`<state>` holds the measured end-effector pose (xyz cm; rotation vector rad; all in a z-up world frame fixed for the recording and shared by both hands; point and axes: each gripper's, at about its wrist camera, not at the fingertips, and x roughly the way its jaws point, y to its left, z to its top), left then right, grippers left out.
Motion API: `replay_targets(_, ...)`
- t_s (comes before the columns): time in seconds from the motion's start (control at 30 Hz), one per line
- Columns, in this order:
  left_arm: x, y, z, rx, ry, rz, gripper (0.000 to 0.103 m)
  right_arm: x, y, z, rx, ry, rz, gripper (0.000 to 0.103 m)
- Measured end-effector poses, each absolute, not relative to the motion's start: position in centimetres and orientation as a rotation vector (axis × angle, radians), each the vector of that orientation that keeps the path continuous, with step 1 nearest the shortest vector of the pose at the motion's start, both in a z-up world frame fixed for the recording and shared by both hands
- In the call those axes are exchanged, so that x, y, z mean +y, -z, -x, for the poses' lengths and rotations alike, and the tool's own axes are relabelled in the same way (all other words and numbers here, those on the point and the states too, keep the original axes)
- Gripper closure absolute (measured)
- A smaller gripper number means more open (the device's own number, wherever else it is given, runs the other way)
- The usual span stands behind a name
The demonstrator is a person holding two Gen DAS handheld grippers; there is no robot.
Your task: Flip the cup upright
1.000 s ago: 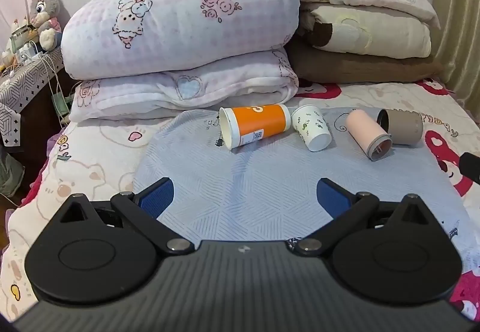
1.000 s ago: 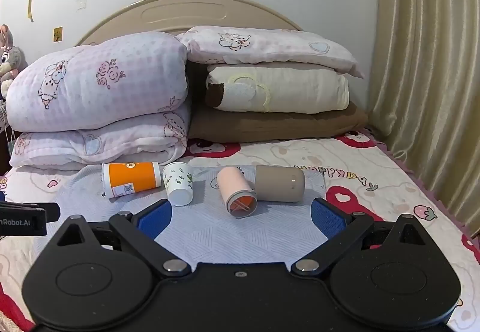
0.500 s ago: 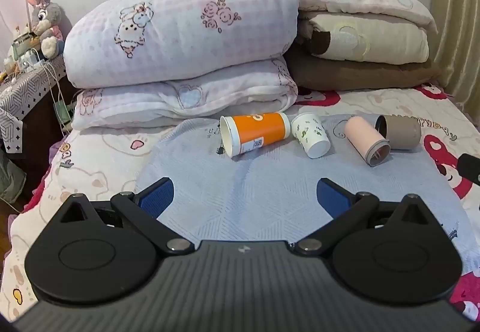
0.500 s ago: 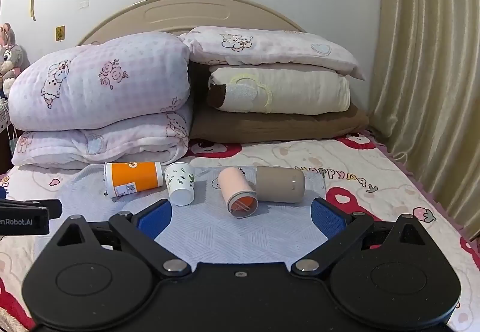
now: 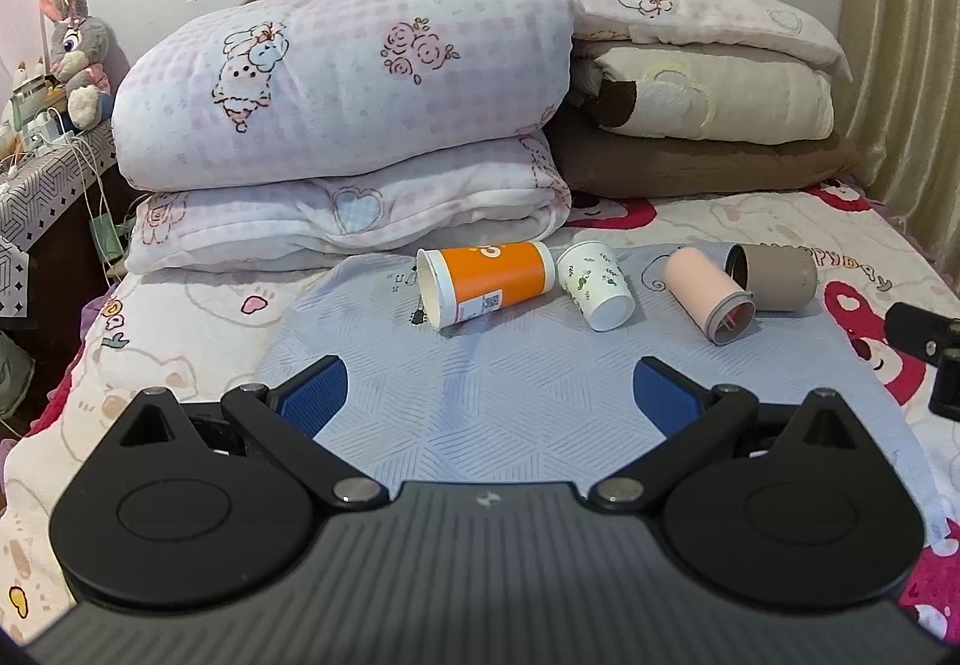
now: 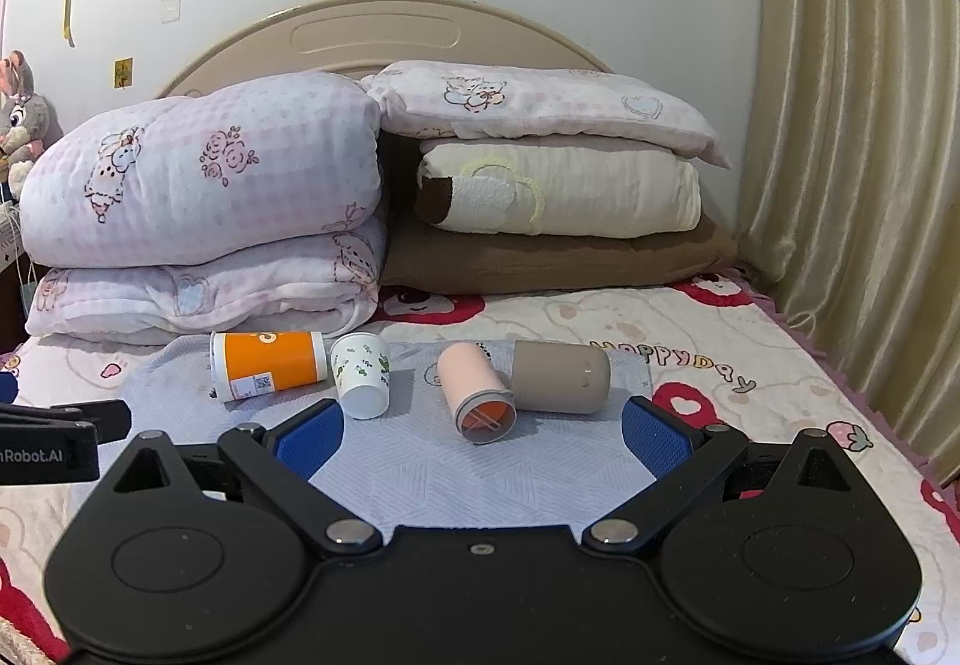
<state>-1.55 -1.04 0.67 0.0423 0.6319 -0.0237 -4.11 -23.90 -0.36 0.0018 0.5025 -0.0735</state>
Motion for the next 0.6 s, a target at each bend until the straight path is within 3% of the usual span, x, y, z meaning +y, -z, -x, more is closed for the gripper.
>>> replay_targets(0.6,-0.7,0.5,1.0,0.591,0.019,-0.006,0.0,-24.6,0.8,3.8,0.462,0.038,-0.028,0.002)
